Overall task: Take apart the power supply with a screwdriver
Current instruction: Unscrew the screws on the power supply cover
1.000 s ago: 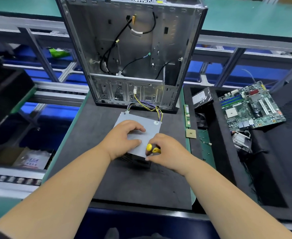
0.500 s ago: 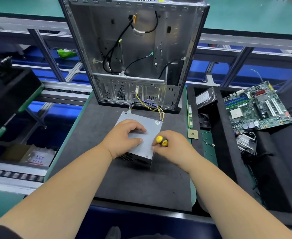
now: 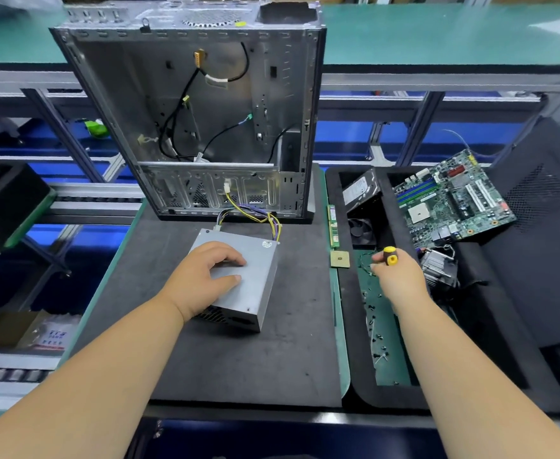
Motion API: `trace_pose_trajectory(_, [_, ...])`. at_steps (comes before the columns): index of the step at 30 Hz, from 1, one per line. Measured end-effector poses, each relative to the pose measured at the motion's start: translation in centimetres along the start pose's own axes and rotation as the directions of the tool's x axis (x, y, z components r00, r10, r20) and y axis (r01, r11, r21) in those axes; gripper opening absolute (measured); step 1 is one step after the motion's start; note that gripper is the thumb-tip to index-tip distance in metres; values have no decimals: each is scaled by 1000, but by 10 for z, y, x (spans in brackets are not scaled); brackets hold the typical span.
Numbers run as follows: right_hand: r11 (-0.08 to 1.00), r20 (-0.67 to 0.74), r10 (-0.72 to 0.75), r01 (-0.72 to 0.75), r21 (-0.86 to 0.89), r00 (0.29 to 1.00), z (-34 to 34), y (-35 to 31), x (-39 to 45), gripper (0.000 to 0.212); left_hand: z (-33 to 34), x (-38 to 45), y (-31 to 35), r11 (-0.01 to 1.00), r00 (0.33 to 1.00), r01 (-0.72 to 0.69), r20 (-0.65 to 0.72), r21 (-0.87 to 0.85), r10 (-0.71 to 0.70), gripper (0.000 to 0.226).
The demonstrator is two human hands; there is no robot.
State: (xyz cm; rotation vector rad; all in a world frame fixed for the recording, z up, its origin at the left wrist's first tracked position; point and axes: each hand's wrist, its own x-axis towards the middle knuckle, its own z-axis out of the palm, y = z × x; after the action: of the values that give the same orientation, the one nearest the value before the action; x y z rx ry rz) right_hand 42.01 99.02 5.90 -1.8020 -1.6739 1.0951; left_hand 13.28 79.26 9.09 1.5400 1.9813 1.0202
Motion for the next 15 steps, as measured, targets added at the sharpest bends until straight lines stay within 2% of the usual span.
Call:
trace_pose_trajectory(3, [997,1,8,-8,81,1000,-1,-2,0,5,-1,0,-1,1000,999,31,-22,-2,-31,31])
trace_pose_trajectory(6, [987,57,-26,16,159,998,1,-13,-7,8,-3,-1,-1,999,998,48,-35,-23,-49,30])
trace_pose_trajectory(9, [967,110,-103,73,245,989,4,-32,-17,17,-5,-1,0,997,998,51,-31,-55,-53,31])
trace_pose_trajectory(13, [948,122,-240,205,245,963,13,-64,-29,10,-13,2,-5,974,989,144,-7,-174,-148,33])
trace_pose_trajectory(15, [920,100,-312,274,279,945,18,-80,-34,6,-18,6,-11,956,978,190,-47,-223,-205,33])
